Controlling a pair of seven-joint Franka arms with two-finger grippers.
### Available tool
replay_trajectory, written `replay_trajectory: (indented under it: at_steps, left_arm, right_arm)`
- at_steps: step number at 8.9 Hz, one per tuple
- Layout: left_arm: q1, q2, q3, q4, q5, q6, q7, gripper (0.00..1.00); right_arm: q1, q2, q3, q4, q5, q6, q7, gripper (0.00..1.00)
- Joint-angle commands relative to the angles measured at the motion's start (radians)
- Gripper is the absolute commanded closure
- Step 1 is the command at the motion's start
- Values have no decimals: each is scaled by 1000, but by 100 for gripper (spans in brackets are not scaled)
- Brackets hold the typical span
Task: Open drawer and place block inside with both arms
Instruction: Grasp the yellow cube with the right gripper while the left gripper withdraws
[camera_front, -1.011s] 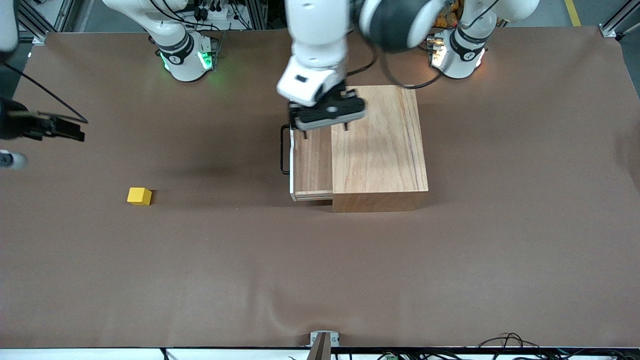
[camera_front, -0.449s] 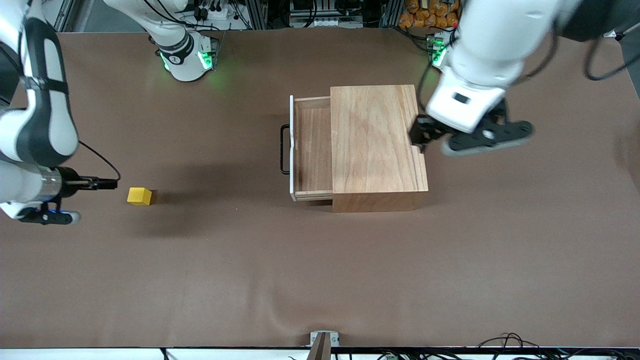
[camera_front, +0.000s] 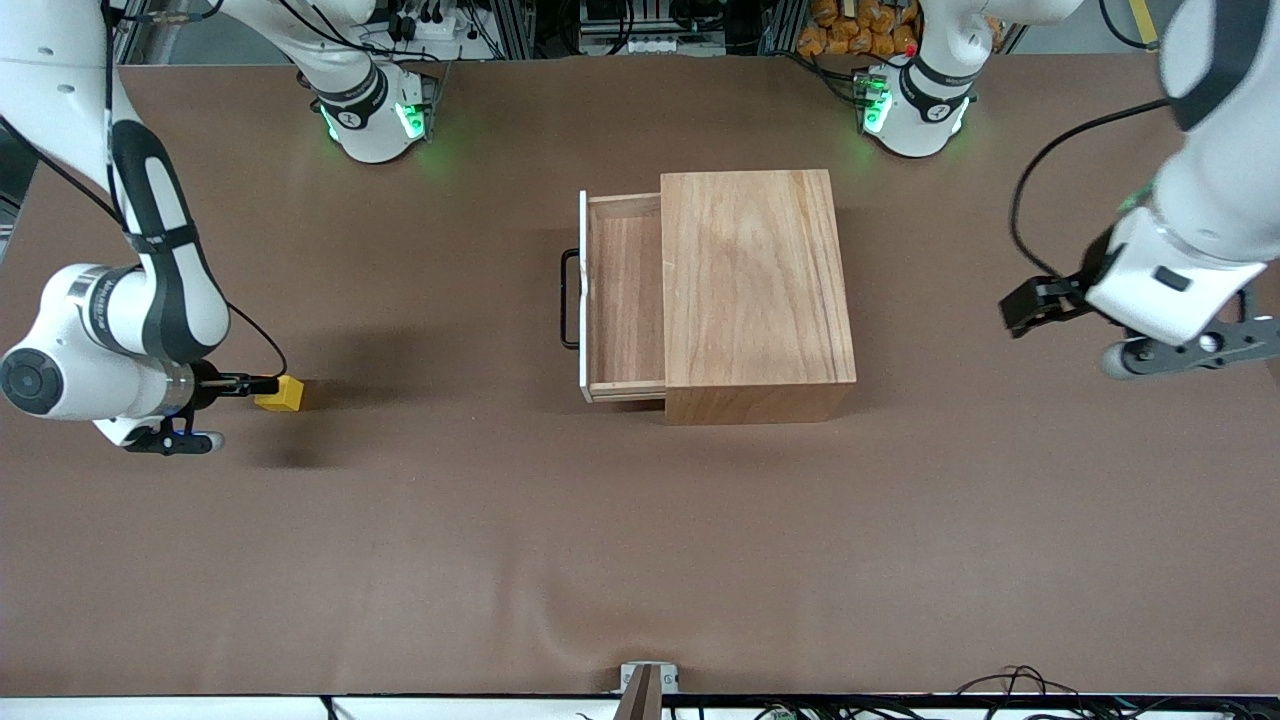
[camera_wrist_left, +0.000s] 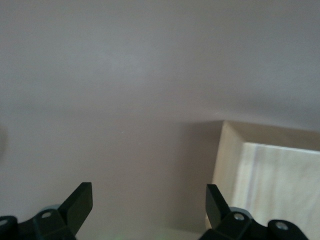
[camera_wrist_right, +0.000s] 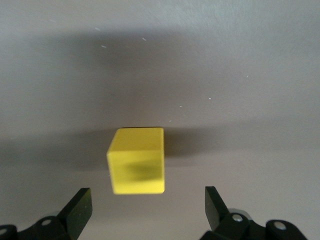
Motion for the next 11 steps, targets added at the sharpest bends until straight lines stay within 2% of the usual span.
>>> replay_trajectory:
  at_steps: [1,3,5,6,7,8,9,10,11]
  left_arm:
    - [120,-34,-20,-33,-25,-22,101,0]
    - [156,-130,-20,-174,-59,37,134,0]
    - [157,-254,-17,-379,-58,166,167,0]
    - [156,-317,-17,-480,-46,224,181,0]
    - [154,-360,-20,-550,-44,268,181,0]
    - [143,-356,-22,-544,-46,268,173,0]
    - [139,-353,-40,-541,-55,265,162,0]
    - [137,-351,-45,-537,-56,263,165,0]
    - [134,-351,-48,-538,-50,256,176,0]
  right_arm:
    - [-26,6,16,-16,60,29,-22,0]
    - [-28,29,16,-19,65,47,-30,0]
    - [-29,44,18,-19,66,61,-30,0]
    - [-25,46,18,-19,68,59,-30,30]
    - [-22,44,18,-19,68,56,-30,68]
    - [-25,46,18,-19,66,59,-30,73]
    - [-25,46,18,-19,66,61,-31,82]
    - [-20,44,18,-16,68,50,-34,100]
    - [-19,30,26,-9,68,21,-25,100]
